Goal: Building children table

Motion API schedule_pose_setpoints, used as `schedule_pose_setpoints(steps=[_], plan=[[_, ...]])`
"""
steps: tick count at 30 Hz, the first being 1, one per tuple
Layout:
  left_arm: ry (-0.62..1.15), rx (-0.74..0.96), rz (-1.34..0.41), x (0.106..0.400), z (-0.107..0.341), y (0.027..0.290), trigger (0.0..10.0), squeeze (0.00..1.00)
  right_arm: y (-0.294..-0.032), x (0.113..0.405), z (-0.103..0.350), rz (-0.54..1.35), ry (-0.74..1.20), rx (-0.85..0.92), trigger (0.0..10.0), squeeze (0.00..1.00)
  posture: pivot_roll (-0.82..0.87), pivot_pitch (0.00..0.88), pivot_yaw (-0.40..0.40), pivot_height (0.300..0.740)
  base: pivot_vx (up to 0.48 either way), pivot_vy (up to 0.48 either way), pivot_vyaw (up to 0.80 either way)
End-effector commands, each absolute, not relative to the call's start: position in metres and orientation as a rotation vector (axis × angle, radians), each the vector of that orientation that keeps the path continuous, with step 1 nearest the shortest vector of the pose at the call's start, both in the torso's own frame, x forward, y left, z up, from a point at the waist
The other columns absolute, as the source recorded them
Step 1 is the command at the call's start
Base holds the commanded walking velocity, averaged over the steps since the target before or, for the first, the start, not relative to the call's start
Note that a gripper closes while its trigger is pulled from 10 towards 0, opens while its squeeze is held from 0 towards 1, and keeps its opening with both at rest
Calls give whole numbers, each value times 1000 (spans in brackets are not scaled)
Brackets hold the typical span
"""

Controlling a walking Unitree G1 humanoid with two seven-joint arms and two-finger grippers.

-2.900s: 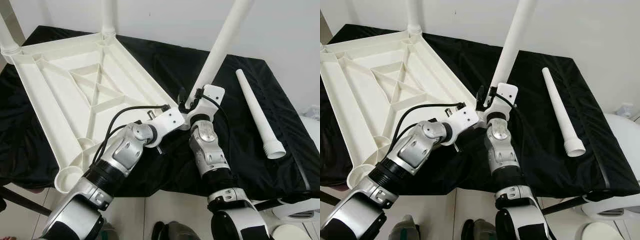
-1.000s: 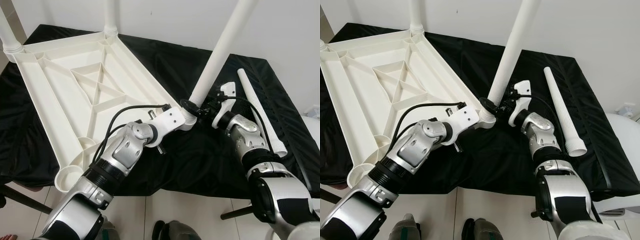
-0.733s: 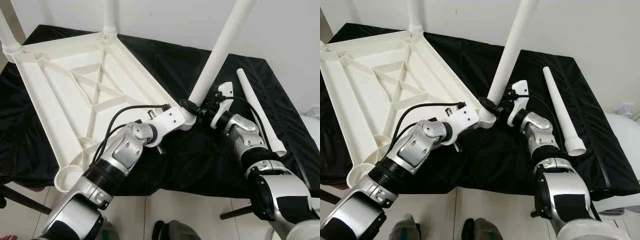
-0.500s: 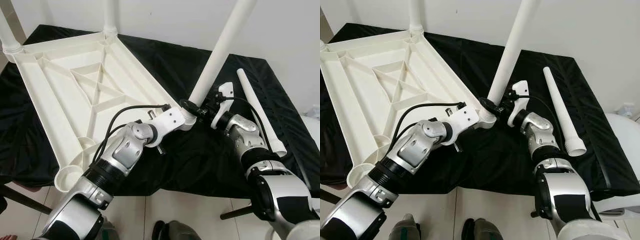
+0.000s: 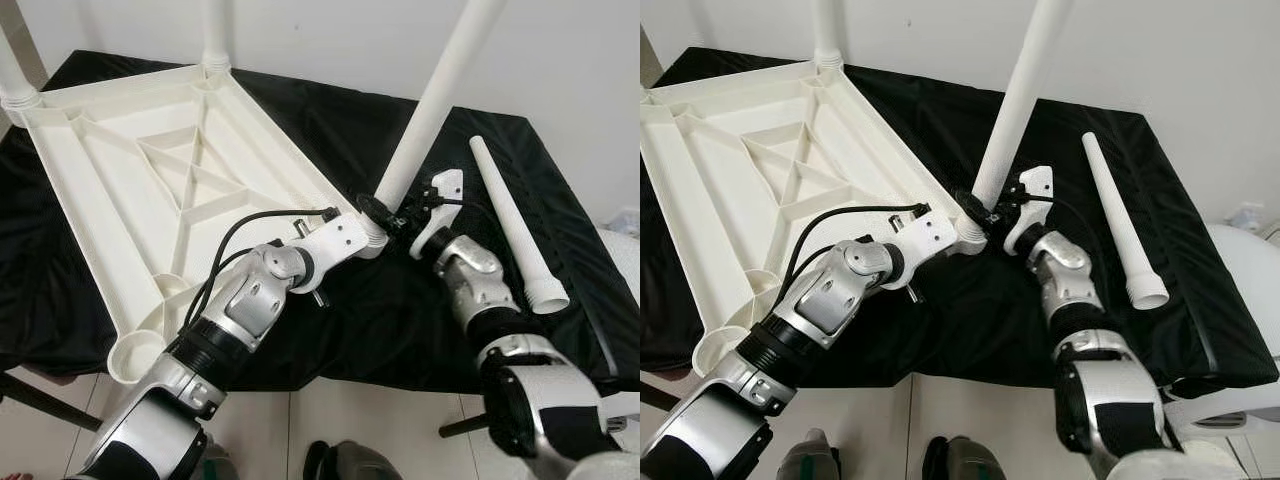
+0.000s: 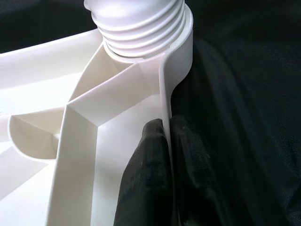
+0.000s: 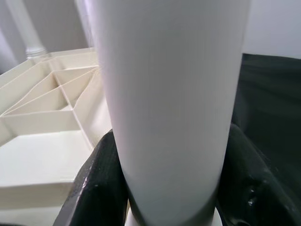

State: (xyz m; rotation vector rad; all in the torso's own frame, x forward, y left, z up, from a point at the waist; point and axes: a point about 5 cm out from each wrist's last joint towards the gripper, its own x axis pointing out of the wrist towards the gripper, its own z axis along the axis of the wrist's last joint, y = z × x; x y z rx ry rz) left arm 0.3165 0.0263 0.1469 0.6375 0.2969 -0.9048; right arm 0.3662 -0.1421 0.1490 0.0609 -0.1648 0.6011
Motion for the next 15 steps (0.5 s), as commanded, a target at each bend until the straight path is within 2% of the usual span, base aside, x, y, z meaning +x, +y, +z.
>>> schedule_pose_setpoints(steps=[1, 7, 15], plan=[[266, 646, -950, 312, 150, 15, 10000, 0, -143, 367, 152, 525, -180, 92, 10000, 0, 81, 30, -124, 740, 0, 0, 0], [264, 648, -950, 312, 150, 15, 10000, 0, -117, 359, 164, 450, -264, 150, 10000, 0, 84, 25, -128, 740, 0, 0, 0], [262, 650, -947, 311, 150, 15, 10000, 0, -96, 354, 168, 332, -269, 191, 10000, 0, 93, 21, -134, 740, 0, 0, 0]])
